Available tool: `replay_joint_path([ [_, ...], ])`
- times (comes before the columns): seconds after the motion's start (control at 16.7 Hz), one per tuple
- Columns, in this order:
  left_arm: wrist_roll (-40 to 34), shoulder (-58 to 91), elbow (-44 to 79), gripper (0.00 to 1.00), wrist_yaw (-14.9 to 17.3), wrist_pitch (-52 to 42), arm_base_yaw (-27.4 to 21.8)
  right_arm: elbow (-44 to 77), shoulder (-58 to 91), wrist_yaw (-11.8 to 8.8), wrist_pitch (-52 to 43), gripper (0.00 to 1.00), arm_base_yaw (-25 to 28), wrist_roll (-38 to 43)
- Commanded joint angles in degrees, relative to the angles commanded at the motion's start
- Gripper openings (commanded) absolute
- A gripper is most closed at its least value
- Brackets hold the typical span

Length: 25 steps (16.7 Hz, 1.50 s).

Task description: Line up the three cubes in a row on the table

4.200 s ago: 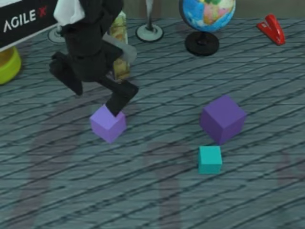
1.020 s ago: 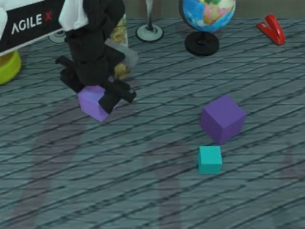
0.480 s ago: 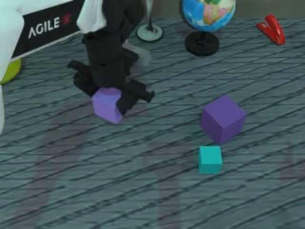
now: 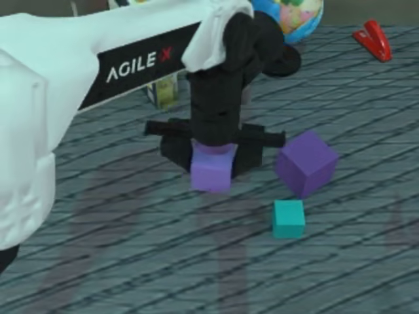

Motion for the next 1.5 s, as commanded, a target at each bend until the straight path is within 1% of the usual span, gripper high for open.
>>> replay_joint_path([
  [0.18, -9.9, -0.2, 1.2, 0.00, -0.2, -0.8, -4.0, 0.0, 0.0, 0.0, 0.0, 1.00, 0.0, 0.0],
  [0.36, -14.3, -0.7, 1.7, 0.00, -0.4, -1.0, -6.0, 0.0, 0.0, 0.0, 0.0, 1.00, 0.0, 0.0],
  [0.72, -14.2, -0.4, 0.6, 0.00, -0.3, 0.1, -5.9, 0.0, 0.0, 0.0, 0.0, 1.00, 0.0, 0.0],
  [1.08, -14.3, 1.9, -8.3, 0.00, -0.3, 12.0, -5.9, 0.0, 0.0, 0.0, 0.0, 1.00, 0.0, 0.0],
  [1.38, -14.3, 2.2, -9.6, 0.00, -0.3, 13.3, -5.9, 0.0, 0.0, 0.0, 0.0, 1.00, 0.0, 0.0],
  [1.5, -14.3, 2.2, -9.6, 0.15, -0.3, 13.3, -5.9, 0.0, 0.0, 0.0, 0.0, 1.00, 0.0, 0.0],
])
